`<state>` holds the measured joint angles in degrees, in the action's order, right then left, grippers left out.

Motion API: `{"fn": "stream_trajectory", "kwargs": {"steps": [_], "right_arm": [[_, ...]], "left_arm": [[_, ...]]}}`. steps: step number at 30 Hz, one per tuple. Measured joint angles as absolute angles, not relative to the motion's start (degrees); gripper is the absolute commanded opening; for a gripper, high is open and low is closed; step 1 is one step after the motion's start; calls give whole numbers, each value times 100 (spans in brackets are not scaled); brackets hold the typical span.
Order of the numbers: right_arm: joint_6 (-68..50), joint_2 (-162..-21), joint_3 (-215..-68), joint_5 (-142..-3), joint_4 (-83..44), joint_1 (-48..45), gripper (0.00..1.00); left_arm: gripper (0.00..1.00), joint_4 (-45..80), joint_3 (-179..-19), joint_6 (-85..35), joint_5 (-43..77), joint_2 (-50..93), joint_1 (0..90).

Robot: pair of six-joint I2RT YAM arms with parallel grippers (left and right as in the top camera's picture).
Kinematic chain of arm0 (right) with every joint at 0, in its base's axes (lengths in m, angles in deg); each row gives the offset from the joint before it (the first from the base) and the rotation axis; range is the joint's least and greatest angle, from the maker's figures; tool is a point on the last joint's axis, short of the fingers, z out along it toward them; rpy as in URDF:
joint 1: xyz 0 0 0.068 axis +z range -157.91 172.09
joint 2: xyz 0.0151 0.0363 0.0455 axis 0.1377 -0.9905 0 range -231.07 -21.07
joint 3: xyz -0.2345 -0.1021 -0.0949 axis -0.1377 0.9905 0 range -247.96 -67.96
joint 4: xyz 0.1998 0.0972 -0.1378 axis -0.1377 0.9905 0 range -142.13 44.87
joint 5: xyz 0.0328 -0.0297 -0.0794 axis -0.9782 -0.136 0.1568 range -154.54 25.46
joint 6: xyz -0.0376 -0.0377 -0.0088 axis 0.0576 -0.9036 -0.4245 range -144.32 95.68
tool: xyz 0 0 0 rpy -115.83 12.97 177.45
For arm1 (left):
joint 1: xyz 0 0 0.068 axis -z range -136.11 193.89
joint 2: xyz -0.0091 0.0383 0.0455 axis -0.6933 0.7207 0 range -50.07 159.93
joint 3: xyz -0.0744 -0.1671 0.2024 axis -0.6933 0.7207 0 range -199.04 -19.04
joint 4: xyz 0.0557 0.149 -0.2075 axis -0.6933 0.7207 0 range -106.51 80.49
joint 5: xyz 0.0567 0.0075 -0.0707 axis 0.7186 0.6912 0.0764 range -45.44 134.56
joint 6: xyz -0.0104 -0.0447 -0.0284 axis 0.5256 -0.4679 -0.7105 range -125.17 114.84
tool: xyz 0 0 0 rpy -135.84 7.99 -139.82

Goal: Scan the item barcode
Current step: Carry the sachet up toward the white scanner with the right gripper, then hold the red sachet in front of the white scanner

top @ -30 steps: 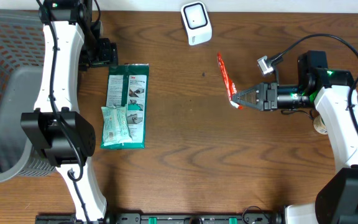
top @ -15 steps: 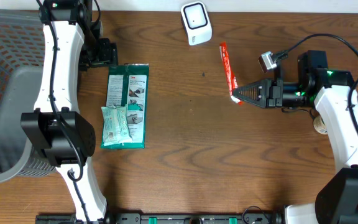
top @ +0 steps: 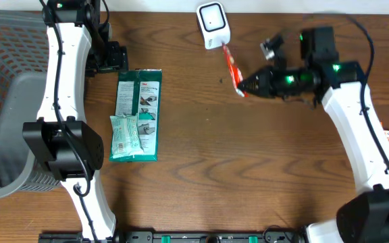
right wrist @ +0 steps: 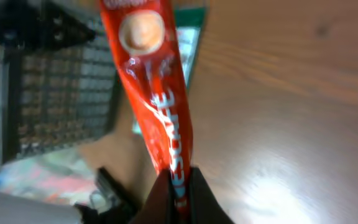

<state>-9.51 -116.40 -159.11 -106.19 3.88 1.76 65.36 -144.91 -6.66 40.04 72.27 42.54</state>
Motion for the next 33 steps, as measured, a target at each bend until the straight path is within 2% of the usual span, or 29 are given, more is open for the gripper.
{"fn": "stream_trajectory", "kwargs": {"steps": [2,5,9,19,33], "right_arm": [[-800,-11900,-16869,-9998,1017,366,1],[-615,-12954,-19347,-8796,2320,703,1],[-558,-14175,-21010,-8031,2219,858,1],[-623,-16215,-21216,-7080,331,886,1],[-934,-17349,-21218,-6600,-417,1269,1]], "left_arm": [[84,6536,-14491,-668,4002,7227,4254],[84,6531,-14491,-668,4004,7227,4254],[84,6536,-14491,-668,4004,7227,4254],[84,6536,-14491,-668,4004,7227,4254],[84,6536,-14491,-666,4004,7225,4254]]}}
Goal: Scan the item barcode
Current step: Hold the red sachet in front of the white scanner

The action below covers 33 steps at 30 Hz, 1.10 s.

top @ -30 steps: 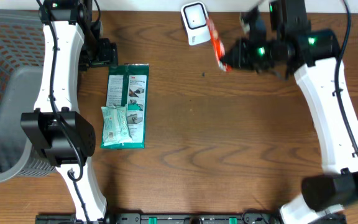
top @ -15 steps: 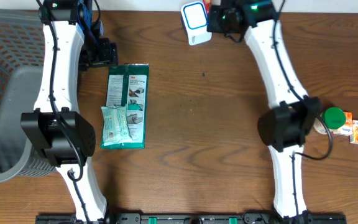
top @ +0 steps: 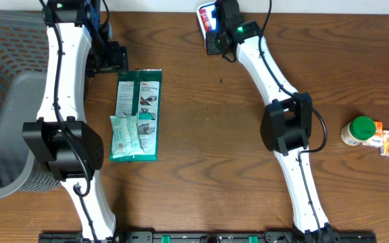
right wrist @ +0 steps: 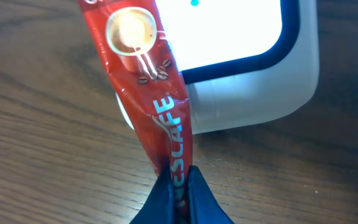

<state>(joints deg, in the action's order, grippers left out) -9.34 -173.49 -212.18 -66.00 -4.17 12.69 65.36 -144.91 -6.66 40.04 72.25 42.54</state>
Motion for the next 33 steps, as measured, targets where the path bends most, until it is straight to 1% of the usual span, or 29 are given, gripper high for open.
{"fn": "stream_trajectory", "kwargs": {"steps": [8,24,28,33], "right_arm": [[-945,-17349,-21220,-6189,-290,1288,1],[-973,-17301,-21220,-5828,-161,1284,1],[-1017,-16927,-21214,-5826,379,1280,1],[-1249,-15526,-21211,-5804,1555,1277,1]], "left_arm": [[84,6536,-14491,-668,4004,7225,4254],[84,6536,-14491,-666,4004,7223,4254],[84,6538,-14491,-666,4004,7219,4254],[84,6534,-14491,-668,4002,7217,4254]]}}
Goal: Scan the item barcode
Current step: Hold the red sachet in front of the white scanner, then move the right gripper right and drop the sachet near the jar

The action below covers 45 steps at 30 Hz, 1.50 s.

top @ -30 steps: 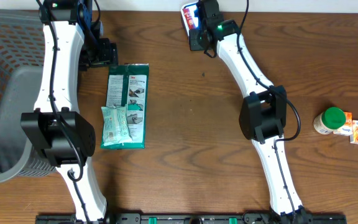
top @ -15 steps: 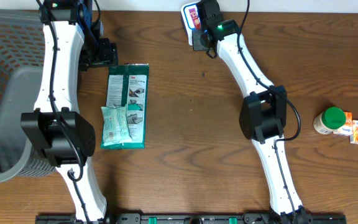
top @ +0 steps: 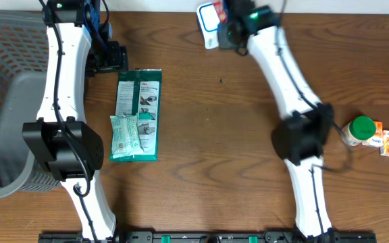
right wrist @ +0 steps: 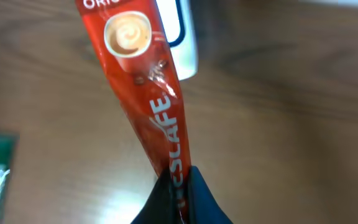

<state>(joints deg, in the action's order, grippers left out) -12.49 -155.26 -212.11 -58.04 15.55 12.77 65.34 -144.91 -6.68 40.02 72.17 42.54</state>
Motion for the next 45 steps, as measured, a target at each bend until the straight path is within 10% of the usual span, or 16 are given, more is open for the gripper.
{"fn": "stream_trajectory", "kwargs": {"steps": [12,26,31,32,33,45], "right_arm": [[-1537,-14178,-21117,-5780,3823,235,1],[-796,-14366,-17850,-5728,2140,-1763,1],[-728,-14383,-16809,-5699,1181,-2248,32],[-724,-14383,-16711,-5699,1122,-2322,89],[-693,-14383,-16624,-5695,1122,-2432,99],[-971,-14392,-17841,-7487,2245,-2561,99]], "left_arm": [[84,6536,-14491,-668,4004,7217,4254],[84,6536,-14491,-666,4004,7217,4254],[84,6536,-14491,-666,4004,7217,4254],[84,6536,-14491,-668,4004,7217,4254],[84,6540,-14491,-668,4004,7217,4254],[84,6536,-14491,-666,4004,7217,4254]]}}
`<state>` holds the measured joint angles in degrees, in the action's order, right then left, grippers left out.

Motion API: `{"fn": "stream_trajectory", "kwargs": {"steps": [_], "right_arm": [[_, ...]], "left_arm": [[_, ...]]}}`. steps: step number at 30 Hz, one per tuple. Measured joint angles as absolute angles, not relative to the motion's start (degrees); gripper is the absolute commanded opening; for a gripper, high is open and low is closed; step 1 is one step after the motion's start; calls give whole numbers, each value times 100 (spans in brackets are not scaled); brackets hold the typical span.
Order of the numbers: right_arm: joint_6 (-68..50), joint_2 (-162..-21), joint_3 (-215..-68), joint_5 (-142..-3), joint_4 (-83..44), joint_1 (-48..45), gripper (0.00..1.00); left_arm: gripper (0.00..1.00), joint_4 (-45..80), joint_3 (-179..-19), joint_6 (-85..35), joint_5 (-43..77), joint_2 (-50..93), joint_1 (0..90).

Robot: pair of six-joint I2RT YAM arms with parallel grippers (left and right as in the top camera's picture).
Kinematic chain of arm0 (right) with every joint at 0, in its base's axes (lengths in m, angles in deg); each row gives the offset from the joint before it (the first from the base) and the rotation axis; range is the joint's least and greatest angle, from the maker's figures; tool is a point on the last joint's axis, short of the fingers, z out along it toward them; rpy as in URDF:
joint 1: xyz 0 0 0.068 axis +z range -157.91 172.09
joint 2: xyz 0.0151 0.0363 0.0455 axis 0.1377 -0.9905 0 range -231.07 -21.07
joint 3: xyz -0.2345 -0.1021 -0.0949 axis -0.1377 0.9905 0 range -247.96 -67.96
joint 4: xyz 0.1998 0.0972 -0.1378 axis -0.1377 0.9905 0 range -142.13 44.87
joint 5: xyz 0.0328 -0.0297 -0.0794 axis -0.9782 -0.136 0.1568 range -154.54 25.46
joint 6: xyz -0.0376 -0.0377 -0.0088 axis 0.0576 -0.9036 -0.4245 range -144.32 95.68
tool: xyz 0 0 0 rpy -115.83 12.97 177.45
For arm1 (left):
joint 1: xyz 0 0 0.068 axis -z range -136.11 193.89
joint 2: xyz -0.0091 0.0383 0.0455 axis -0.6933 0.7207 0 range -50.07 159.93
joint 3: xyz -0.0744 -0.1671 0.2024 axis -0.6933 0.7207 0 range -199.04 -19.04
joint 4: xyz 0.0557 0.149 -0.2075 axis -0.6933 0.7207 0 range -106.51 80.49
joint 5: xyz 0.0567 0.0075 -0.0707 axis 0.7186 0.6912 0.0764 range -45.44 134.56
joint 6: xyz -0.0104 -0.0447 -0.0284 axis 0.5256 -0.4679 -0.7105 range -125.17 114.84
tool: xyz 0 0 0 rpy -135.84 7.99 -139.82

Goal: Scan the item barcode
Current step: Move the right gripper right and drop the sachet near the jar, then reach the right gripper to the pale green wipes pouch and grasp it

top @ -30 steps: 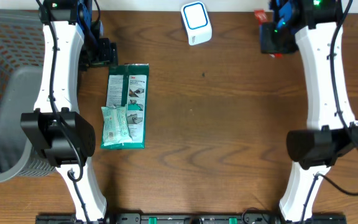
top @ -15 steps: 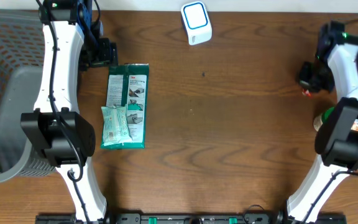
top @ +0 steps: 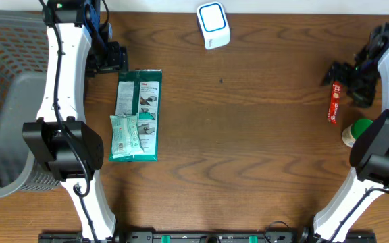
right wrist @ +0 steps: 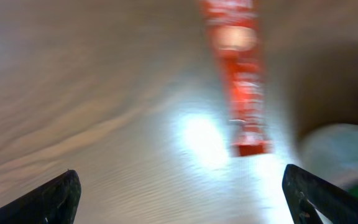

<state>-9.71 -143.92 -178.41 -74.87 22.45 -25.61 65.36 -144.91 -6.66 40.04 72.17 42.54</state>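
Observation:
The red Nescafe sachet lies flat on the table at the right, just above a green-lidded jar. My right gripper hangs beside its upper end, open. In the right wrist view the sachet is blurred, lying ahead of the gripper, whose dark fingertips stand wide apart with nothing between them. The white scanner stands at the back centre, far from the sachet. My left gripper sits at the back left; its jaws cannot be made out.
Two green wipe packs lie left of centre beside the left arm. A grey mesh basket fills the left edge. An orange box sits behind the jar at the right edge.
My right gripper was shut on the sachet beside the scanner. Now it is at the table's right edge and open, and the sachet lies on the wood by the green-lidded jar.
My right gripper first held the sachet to the right of the scanner. Then it held it before the scanner's lit window, and afterwards still close to the scanner. Now the sachet is let go on the right side. The left arm has stayed put.

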Motion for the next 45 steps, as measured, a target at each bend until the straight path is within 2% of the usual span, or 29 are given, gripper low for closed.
{"fn": "stream_trajectory", "kwargs": {"steps": [6,12,17,21,27,32,45], "right_arm": [[-1224,-14390,-17964,-8774,2154,-1597,99],[-1297,-14390,-17682,-9109,1469,-128,99],[-1251,-14390,-17214,-9220,403,1321,99],[-1032,-14390,-16757,-9212,-705,2525,92],[-704,-14390,-16230,-8805,-2025,3677,84],[-569,-14390,-15865,-8663,-2919,4163,71],[-145,-14390,-14967,-7725,-4578,4449,50]], "left_arm": [[84,6538,-14491,-666,4004,7217,4254],[84,6536,-14491,-668,4004,7217,4254],[84,6536,-14491,-666,4004,7217,4254],[84,6536,-14491,-668,4004,7217,4254],[84,6536,-14491,-668,4002,7214,4254],[84,6536,-14491,-668,4004,7214,4254],[84,6536,-14491,-668,4004,7212,4254]]}}
